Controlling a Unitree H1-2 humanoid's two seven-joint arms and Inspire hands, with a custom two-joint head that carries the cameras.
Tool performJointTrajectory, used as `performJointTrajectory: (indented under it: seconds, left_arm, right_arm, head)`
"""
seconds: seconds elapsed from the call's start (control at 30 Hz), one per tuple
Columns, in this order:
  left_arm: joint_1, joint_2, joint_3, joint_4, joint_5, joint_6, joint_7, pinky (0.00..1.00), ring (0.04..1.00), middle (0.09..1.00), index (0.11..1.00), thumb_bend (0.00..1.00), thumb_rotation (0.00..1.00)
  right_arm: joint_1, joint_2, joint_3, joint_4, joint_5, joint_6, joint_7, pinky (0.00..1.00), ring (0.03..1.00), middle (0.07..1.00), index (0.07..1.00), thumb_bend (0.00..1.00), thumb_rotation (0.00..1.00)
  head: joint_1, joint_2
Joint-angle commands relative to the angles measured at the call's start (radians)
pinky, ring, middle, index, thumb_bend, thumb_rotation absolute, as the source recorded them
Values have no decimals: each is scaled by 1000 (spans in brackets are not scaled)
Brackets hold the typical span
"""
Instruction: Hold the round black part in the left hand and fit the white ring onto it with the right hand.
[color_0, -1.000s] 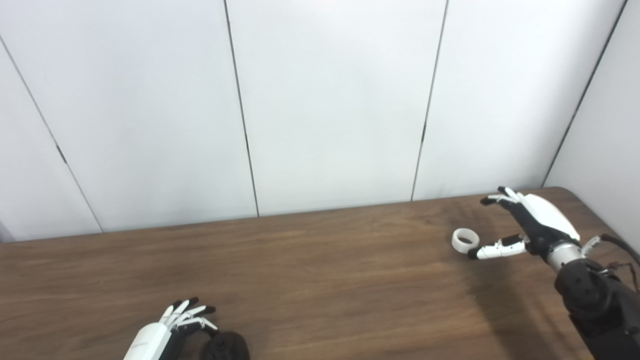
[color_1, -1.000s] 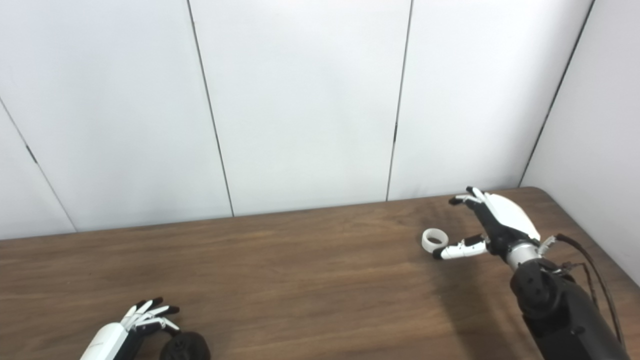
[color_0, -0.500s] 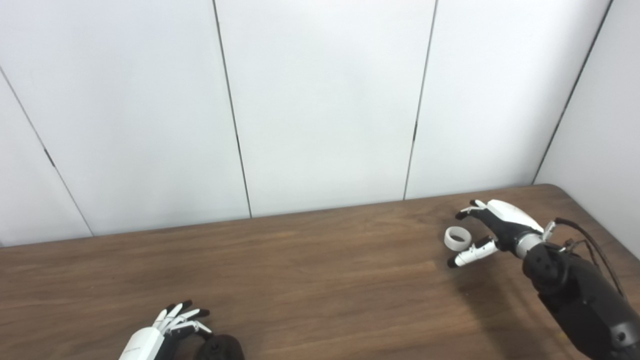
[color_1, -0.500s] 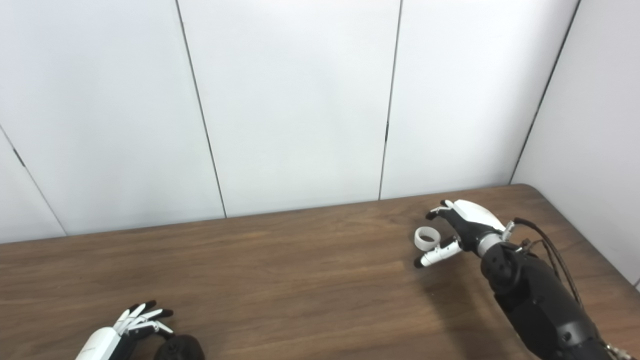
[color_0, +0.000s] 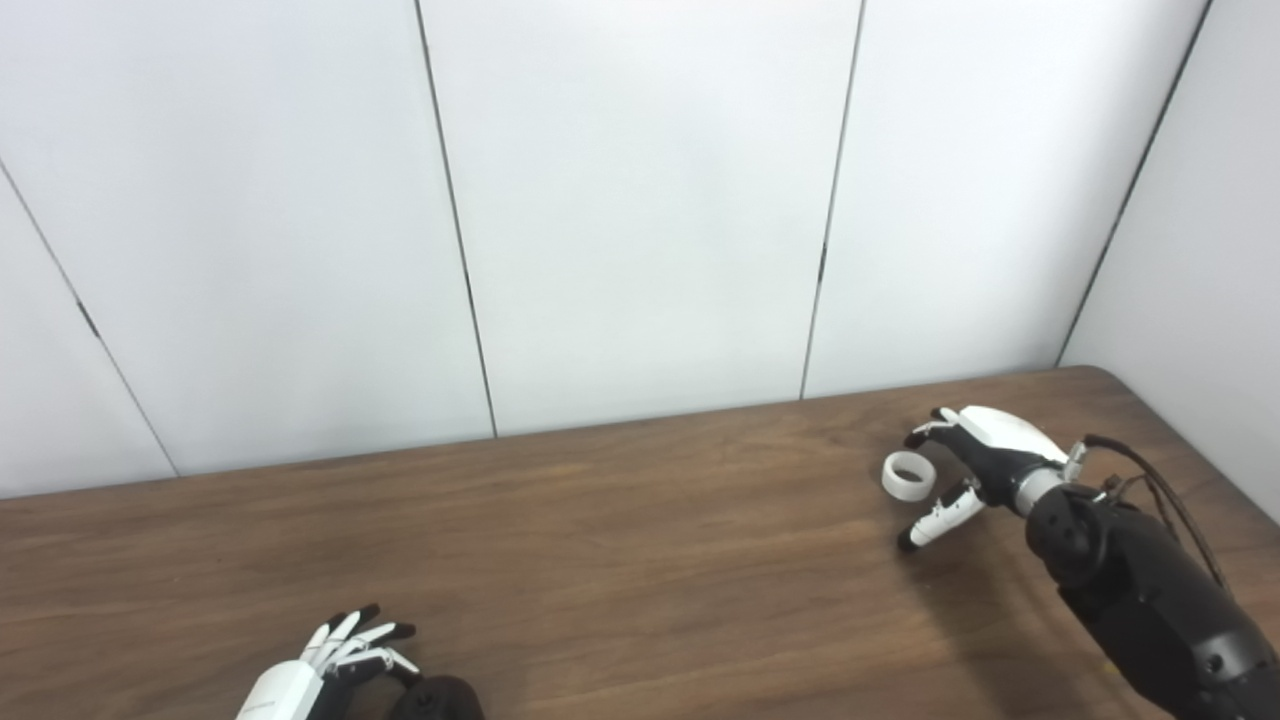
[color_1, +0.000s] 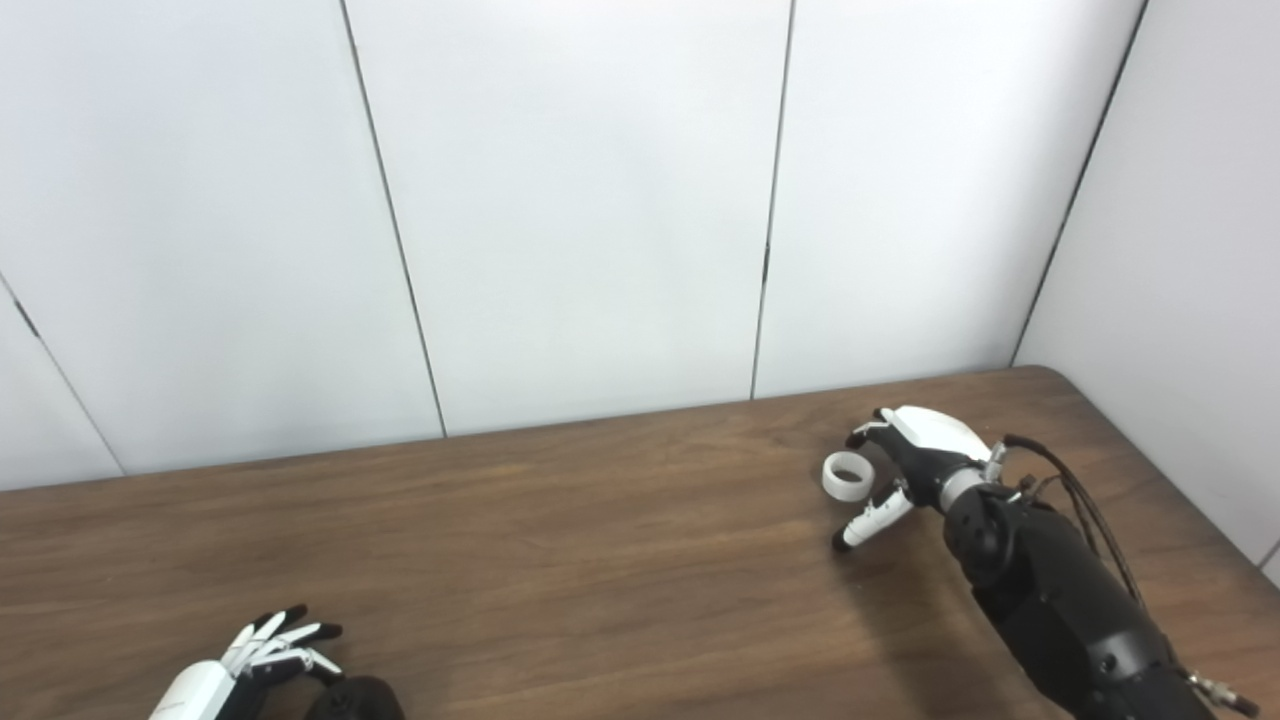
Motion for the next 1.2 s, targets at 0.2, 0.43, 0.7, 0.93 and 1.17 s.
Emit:
performJointTrajectory:
  seconds: [0.2,0.43,0.7,0.93,1.17]
  left_arm:
    - [37,3,-4,-9,7,-16,-18,1000,968,839,479,517,40]
    - [54,5,4,-25,5,-20,-21,1000,969,840,479,517,40]
    - [86,6,16,-72,-5,-6,-41,1000,977,848,478,517,40]
    - [108,7,25,-104,-5,-1,-53,1000,981,852,479,517,40]
    - [127,6,30,-129,-2,1,-58,1000,980,853,479,517,39]
  right_arm:
    - [-55,-26,4,16,-16,4,-7,1000,1000,1000,842,884,287]
    - [-66,-38,26,27,0,2,50,1000,1000,1000,838,756,371]
    - [-98,-41,46,64,14,2,102,1000,1000,1000,829,722,408]
    - [-96,-37,37,67,37,-47,79,1000,1000,1000,770,709,382]
    - [-94,-36,29,88,74,-78,78,1000,1000,1000,757,693,386]
  head:
    - [2,5]
    - [5,12]
    - [13,33]
    - [17,46]
    - [23,60]
